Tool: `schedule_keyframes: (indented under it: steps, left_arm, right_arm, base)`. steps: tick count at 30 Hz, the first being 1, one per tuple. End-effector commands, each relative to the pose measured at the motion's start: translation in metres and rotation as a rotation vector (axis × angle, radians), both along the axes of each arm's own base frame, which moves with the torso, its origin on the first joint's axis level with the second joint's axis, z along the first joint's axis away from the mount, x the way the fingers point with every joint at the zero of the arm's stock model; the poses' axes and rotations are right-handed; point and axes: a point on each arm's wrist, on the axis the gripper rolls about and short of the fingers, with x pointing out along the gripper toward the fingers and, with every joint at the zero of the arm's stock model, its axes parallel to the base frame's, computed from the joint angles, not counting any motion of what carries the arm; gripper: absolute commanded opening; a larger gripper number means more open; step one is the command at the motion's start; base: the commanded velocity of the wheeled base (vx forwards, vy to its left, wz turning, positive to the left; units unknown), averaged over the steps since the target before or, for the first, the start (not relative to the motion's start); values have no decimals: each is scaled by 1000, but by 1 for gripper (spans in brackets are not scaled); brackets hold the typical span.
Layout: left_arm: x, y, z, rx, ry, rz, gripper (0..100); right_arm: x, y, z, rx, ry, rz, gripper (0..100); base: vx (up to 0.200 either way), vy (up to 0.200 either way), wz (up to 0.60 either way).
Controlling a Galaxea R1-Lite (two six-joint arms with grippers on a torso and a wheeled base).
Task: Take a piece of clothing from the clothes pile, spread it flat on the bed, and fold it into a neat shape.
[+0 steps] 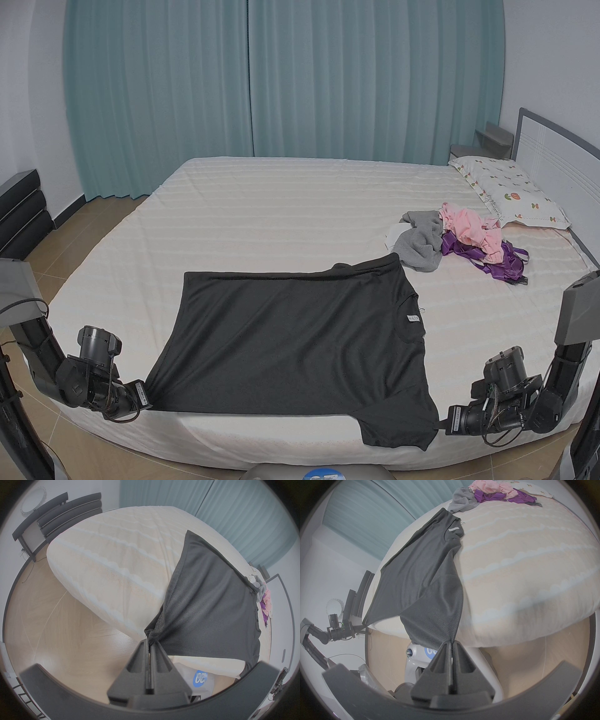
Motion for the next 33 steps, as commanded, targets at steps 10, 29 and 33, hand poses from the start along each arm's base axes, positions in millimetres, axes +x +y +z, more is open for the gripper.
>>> schedule_keyframes:
  steps: [10,29,33]
  left_arm:
    - [-13,-3,-3,35,38,-79,0]
    - [-25,-7,-5,61,77,-155,0]
    - [-24,-8,-6,55,77,-158,0]
  right_arm:
    - [-30,-12,5,-40,43,35,0]
    - [-39,-14,1,-79,130,58,100]
    - [-28,-13,2,-27,43,39,100]
  base:
    - [0,0,0]
    - [0,0,0]
    - [0,0,0]
